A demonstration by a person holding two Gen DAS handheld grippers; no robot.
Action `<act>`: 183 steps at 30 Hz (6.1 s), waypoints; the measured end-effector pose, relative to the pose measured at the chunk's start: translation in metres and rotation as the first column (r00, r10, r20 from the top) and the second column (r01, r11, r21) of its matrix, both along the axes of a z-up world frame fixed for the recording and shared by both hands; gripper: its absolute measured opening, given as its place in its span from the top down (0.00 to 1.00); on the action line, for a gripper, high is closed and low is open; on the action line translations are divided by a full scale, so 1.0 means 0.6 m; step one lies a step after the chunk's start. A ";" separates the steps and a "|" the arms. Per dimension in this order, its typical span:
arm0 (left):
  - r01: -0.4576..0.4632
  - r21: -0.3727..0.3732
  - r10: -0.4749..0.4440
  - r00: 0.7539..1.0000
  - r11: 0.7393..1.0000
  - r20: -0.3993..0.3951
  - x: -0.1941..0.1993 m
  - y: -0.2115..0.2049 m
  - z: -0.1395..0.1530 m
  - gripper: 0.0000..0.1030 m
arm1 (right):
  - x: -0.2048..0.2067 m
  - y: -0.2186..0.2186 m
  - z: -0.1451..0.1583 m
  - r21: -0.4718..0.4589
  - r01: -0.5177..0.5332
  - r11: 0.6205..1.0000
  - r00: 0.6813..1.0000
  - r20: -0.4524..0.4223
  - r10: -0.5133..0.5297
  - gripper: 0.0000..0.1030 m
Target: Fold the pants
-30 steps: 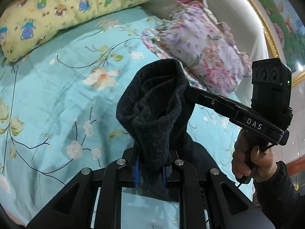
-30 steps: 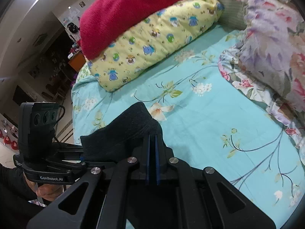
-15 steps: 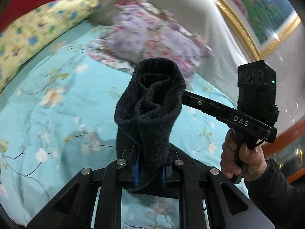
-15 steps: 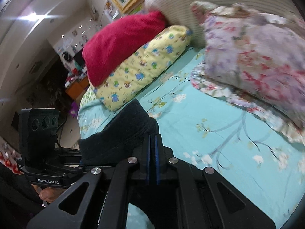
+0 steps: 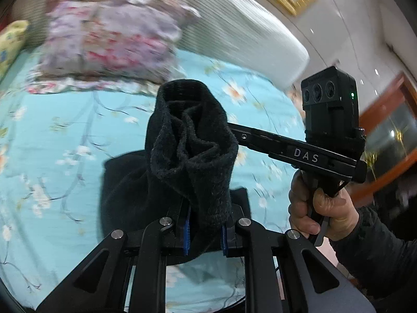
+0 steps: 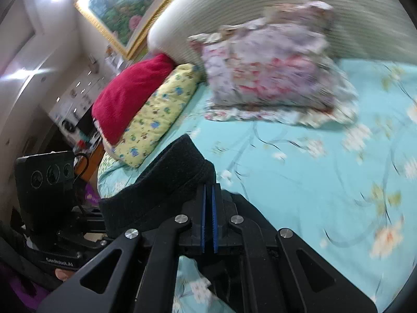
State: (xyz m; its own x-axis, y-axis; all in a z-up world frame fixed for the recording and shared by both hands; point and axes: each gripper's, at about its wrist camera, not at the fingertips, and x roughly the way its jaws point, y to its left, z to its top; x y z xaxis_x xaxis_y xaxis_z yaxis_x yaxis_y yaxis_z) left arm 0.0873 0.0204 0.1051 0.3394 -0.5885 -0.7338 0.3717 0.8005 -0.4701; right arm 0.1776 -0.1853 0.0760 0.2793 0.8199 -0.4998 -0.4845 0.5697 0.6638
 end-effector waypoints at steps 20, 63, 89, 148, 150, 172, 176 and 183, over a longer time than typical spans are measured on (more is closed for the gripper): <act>0.289 0.245 -0.284 0.957 0.925 -0.057 -0.076 -0.216 -0.145 0.83 | -0.120 -0.173 -0.182 -0.008 0.290 0.957 0.934 -0.214 -0.285 0.95; 0.081 0.186 -0.066 0.994 0.979 -0.085 0.009 -0.035 -0.107 0.38 | -0.224 -0.169 -0.112 -0.176 0.455 0.873 0.849 -0.210 -0.485 0.28; 0.010 0.236 0.031 0.985 0.972 -0.169 0.069 -0.010 -0.188 0.26 | -0.212 -0.142 -0.195 -0.224 0.403 0.887 0.821 -0.340 -0.459 0.24; -0.219 0.401 0.252 0.967 0.889 -0.030 0.089 0.083 -0.119 0.71 | -0.075 -0.001 -0.145 -0.056 0.194 0.979 0.952 -0.230 -0.202 0.58; -0.237 0.409 0.269 0.963 0.881 -0.021 0.093 0.099 -0.118 0.71 | -0.064 0.015 -0.142 -0.052 0.179 0.982 0.957 -0.224 -0.187 0.58; -0.376 0.452 0.407 0.913 0.809 0.030 0.160 0.195 -0.118 0.71 | 0.068 0.138 -0.138 -0.039 0.048 0.998 0.979 -0.195 -0.054 0.58; -0.386 0.453 0.419 0.907 0.804 0.029 0.174 0.204 -0.124 0.71 | 0.089 0.152 -0.142 -0.044 0.032 0.999 0.980 -0.194 -0.040 0.58; -0.395 0.450 0.433 0.901 0.801 0.022 0.207 0.218 -0.144 0.71 | 0.125 0.171 -0.156 -0.059 0.014 0.998 0.980 -0.197 -0.026 0.58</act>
